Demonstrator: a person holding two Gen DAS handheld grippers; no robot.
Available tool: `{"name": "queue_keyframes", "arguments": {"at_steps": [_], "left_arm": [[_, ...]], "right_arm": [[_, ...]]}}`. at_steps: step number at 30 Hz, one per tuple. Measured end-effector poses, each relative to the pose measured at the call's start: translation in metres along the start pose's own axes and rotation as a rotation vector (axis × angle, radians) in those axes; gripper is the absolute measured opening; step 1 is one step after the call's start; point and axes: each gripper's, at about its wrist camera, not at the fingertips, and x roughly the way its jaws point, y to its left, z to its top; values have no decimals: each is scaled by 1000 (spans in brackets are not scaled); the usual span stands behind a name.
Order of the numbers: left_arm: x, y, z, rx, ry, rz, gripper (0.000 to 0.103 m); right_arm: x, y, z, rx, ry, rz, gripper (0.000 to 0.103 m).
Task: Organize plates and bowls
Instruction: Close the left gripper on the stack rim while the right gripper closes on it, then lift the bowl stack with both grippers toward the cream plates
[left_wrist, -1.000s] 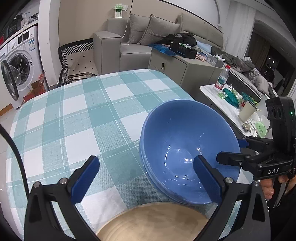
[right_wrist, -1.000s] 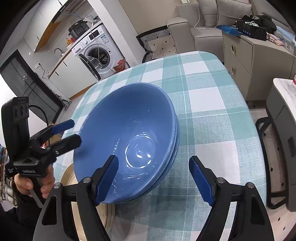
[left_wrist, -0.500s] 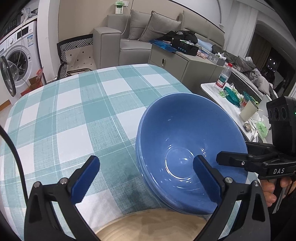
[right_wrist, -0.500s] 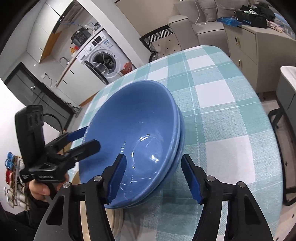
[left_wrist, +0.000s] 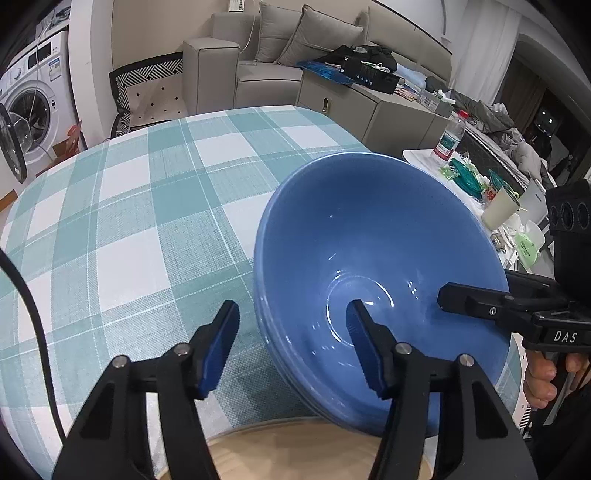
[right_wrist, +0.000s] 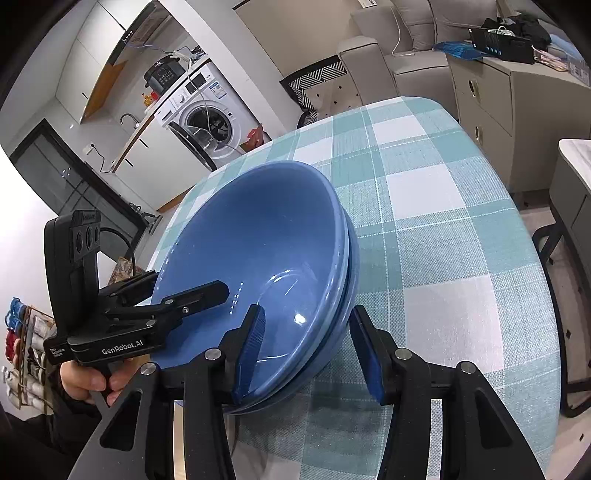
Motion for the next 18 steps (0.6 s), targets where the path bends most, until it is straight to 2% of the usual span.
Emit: {"name": "queue_keyframes", "arguments": {"at_steps": [2,8,18], "left_arm": [[0,-2,-1,6,0,0,53],[-1,-14,-4,47,3,3,48],[-3,-16,-5,48,2,37,45]], "right_arm": [[-1,0,-1,-3,-5,-4,49],[-1,3,-2,-14,-21,-29,47],[-2,9,-4,-43,-39,-81,44]]}}
